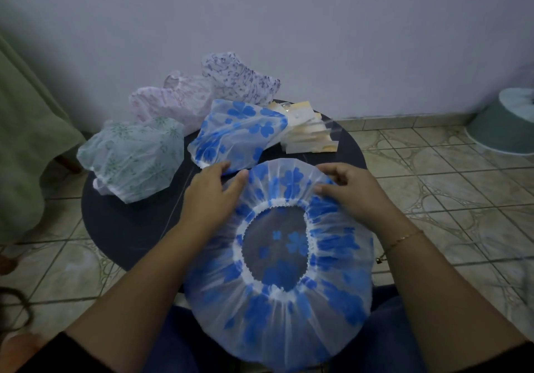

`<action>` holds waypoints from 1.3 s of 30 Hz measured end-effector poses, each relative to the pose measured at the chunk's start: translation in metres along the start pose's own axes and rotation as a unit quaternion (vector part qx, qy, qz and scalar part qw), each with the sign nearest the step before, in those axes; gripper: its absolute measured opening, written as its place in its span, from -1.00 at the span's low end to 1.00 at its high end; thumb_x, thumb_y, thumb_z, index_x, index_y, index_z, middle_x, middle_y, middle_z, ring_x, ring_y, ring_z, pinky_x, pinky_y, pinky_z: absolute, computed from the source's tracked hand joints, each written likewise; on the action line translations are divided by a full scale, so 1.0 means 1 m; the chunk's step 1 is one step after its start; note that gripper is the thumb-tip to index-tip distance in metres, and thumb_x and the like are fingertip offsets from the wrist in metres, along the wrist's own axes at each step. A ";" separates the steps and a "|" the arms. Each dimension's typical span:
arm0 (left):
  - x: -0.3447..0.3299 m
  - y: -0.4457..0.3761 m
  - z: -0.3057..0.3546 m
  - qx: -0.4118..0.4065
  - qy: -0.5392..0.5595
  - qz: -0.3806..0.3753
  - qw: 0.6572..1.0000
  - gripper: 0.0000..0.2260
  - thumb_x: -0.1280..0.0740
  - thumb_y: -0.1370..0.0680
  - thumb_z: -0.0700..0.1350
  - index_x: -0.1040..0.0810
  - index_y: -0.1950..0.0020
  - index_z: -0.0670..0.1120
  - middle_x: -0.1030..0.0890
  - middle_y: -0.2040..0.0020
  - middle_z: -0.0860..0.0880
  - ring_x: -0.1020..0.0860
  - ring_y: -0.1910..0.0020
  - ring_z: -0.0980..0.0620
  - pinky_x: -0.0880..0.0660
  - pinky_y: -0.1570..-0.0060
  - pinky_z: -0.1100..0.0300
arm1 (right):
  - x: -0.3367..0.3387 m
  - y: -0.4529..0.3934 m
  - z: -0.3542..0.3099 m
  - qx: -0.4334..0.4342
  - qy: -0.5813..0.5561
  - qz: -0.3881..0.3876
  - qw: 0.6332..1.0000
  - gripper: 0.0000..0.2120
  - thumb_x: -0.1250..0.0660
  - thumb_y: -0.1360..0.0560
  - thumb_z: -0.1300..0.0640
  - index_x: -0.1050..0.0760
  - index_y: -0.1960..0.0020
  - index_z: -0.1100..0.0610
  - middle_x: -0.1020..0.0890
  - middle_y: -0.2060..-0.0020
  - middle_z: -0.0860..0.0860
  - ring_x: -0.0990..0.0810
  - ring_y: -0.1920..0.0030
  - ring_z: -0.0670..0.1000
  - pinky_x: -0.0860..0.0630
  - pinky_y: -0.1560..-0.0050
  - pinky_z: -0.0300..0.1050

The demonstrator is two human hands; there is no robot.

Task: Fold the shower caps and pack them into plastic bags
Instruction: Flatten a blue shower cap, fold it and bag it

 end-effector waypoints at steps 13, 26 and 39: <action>0.007 -0.006 -0.037 0.103 0.066 0.013 0.992 -0.75 -0.26 -0.55 0.11 -0.48 0.23 -0.01 -0.54 0.26 0.01 -0.52 0.24 -0.02 -0.43 0.18 0.07 | 0.004 -0.005 0.030 -0.097 0.048 -0.029 0.994 -0.49 -0.30 -0.48 -0.16 -0.28 0.52 0.08 -0.37 0.61 -0.09 -0.38 0.54 -0.09 -0.30 0.37 -0.18; 0.017 -0.004 -0.046 0.134 0.066 0.035 0.988 -0.81 -0.22 -0.57 0.06 -0.50 0.09 -0.02 -0.57 0.14 0.01 -0.51 0.20 0.02 -0.43 0.16 0.08 | -0.016 0.004 0.019 -0.096 -0.037 -0.095 0.990 -0.48 -0.35 -0.26 -0.29 -0.67 0.11 0.15 -0.71 0.20 0.03 -0.67 0.15 0.01 -0.54 0.10 -0.10; 0.014 -0.010 -0.021 0.053 0.045 0.005 0.998 -0.77 -0.26 -0.54 0.13 -0.56 0.14 0.01 -0.58 0.22 0.06 -0.56 0.16 -0.02 -0.51 0.02 0.00 | -0.014 -0.004 0.022 -0.093 0.049 0.001 0.994 -0.66 -0.32 -0.50 -0.06 -0.40 0.28 0.18 -0.41 0.35 0.15 -0.37 0.34 0.02 -0.31 0.36 -0.17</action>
Point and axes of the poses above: each hand's wrist, its own y-axis away from the middle knuckle, its own x-axis out of the back of the hand, z = x × y, the point moved 10 cm from there along -y, towards the middle knuckle
